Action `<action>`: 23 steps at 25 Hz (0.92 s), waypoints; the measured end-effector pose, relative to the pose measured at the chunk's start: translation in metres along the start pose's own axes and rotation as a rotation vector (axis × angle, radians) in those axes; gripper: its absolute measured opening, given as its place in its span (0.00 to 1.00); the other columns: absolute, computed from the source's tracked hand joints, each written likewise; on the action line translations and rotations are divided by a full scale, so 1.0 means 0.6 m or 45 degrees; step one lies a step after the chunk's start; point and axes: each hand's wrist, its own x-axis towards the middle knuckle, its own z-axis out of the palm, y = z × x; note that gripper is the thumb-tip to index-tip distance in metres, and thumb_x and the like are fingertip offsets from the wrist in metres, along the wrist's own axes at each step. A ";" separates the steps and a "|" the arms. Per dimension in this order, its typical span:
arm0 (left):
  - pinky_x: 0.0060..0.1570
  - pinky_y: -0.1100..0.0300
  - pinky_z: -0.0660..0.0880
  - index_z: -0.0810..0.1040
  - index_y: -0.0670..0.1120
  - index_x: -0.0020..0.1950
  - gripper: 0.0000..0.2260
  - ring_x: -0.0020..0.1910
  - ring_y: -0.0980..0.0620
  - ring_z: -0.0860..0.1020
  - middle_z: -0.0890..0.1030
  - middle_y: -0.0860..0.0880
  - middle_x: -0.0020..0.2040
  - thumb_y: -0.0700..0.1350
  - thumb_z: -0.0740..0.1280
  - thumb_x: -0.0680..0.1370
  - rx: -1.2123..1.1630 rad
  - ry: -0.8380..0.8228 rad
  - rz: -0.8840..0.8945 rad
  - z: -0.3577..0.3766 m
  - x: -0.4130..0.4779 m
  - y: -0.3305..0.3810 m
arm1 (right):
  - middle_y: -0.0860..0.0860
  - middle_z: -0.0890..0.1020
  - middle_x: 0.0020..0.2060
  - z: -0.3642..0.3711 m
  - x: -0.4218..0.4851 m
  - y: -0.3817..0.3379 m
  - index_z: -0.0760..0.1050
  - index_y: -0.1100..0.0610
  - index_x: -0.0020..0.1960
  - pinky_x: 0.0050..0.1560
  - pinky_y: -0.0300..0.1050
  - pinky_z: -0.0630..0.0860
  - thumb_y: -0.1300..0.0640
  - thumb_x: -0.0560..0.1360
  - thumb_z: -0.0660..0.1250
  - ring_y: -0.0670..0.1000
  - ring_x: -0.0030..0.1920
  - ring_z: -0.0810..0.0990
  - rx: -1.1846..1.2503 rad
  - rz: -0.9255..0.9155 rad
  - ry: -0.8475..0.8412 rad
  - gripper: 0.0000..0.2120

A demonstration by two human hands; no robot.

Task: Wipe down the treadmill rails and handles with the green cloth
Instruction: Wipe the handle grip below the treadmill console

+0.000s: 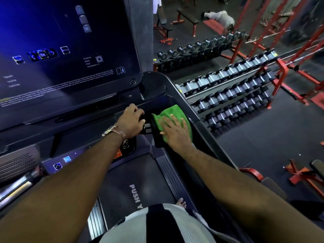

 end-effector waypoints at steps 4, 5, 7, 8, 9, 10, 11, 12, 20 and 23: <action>0.51 0.51 0.75 0.78 0.50 0.59 0.16 0.54 0.48 0.77 0.80 0.50 0.55 0.58 0.60 0.78 0.243 -0.212 0.076 -0.006 0.002 0.001 | 0.46 0.66 0.74 -0.008 -0.018 0.035 0.61 0.47 0.76 0.73 0.59 0.60 0.54 0.77 0.64 0.54 0.76 0.59 0.038 0.051 -0.050 0.29; 0.50 0.51 0.76 0.79 0.51 0.56 0.17 0.52 0.48 0.78 0.81 0.51 0.53 0.59 0.58 0.78 0.285 -0.239 0.078 -0.007 0.002 0.002 | 0.47 0.66 0.74 -0.008 -0.021 0.025 0.61 0.47 0.77 0.73 0.59 0.60 0.55 0.77 0.65 0.55 0.76 0.58 0.059 0.074 -0.053 0.30; 0.48 0.51 0.76 0.80 0.52 0.54 0.19 0.49 0.48 0.79 0.83 0.50 0.50 0.62 0.57 0.78 0.355 -0.272 0.079 -0.006 0.004 0.005 | 0.47 0.66 0.74 -0.014 -0.009 0.011 0.60 0.45 0.76 0.72 0.61 0.61 0.54 0.74 0.69 0.56 0.76 0.59 0.051 0.047 -0.098 0.34; 0.48 0.51 0.76 0.80 0.51 0.54 0.21 0.49 0.48 0.79 0.83 0.50 0.50 0.63 0.57 0.77 0.376 -0.288 0.079 -0.006 0.006 0.006 | 0.47 0.67 0.73 -0.020 0.007 0.011 0.60 0.44 0.76 0.72 0.61 0.61 0.52 0.72 0.71 0.57 0.75 0.60 0.018 0.006 -0.167 0.36; 0.48 0.51 0.76 0.80 0.51 0.55 0.23 0.50 0.48 0.79 0.82 0.50 0.51 0.66 0.57 0.76 0.398 -0.309 0.075 -0.007 0.009 0.007 | 0.47 0.69 0.72 -0.028 0.028 0.017 0.60 0.44 0.76 0.72 0.60 0.60 0.50 0.71 0.73 0.57 0.75 0.62 -0.024 -0.036 -0.255 0.38; 0.48 0.51 0.76 0.80 0.50 0.55 0.26 0.50 0.48 0.79 0.82 0.50 0.51 0.68 0.57 0.74 0.424 -0.337 0.072 -0.008 0.010 0.008 | 0.48 0.71 0.70 -0.038 0.051 0.023 0.60 0.45 0.75 0.72 0.60 0.61 0.49 0.69 0.75 0.57 0.73 0.64 -0.078 -0.084 -0.338 0.39; 0.48 0.51 0.77 0.80 0.50 0.56 0.29 0.50 0.48 0.79 0.82 0.51 0.51 0.71 0.57 0.72 0.457 -0.367 0.071 -0.009 0.011 0.007 | 0.50 0.73 0.67 -0.049 0.069 0.026 0.62 0.47 0.74 0.71 0.59 0.64 0.50 0.67 0.75 0.57 0.70 0.67 -0.120 -0.132 -0.413 0.39; 0.48 0.51 0.77 0.80 0.50 0.56 0.32 0.51 0.48 0.79 0.82 0.51 0.52 0.74 0.58 0.70 0.490 -0.384 0.073 -0.008 0.011 0.007 | 0.51 0.75 0.65 -0.059 0.078 0.028 0.64 0.50 0.71 0.68 0.57 0.67 0.52 0.68 0.74 0.57 0.67 0.70 -0.165 -0.179 -0.437 0.35; 0.48 0.54 0.76 0.78 0.52 0.61 0.30 0.54 0.48 0.78 0.81 0.52 0.55 0.71 0.61 0.71 0.544 -0.328 0.057 -0.005 0.006 0.017 | 0.67 0.75 0.64 -0.082 -0.063 0.060 0.71 0.68 0.67 0.65 0.61 0.69 0.61 0.76 0.62 0.67 0.67 0.71 -0.486 -0.177 -0.361 0.21; 0.45 0.53 0.77 0.78 0.49 0.55 0.25 0.50 0.46 0.79 0.81 0.49 0.52 0.67 0.63 0.71 0.645 -0.365 0.015 0.005 0.013 0.036 | 0.60 0.83 0.52 -0.061 -0.111 0.062 0.81 0.59 0.57 0.67 0.58 0.62 0.56 0.79 0.58 0.64 0.64 0.70 -0.705 -0.503 -0.683 0.15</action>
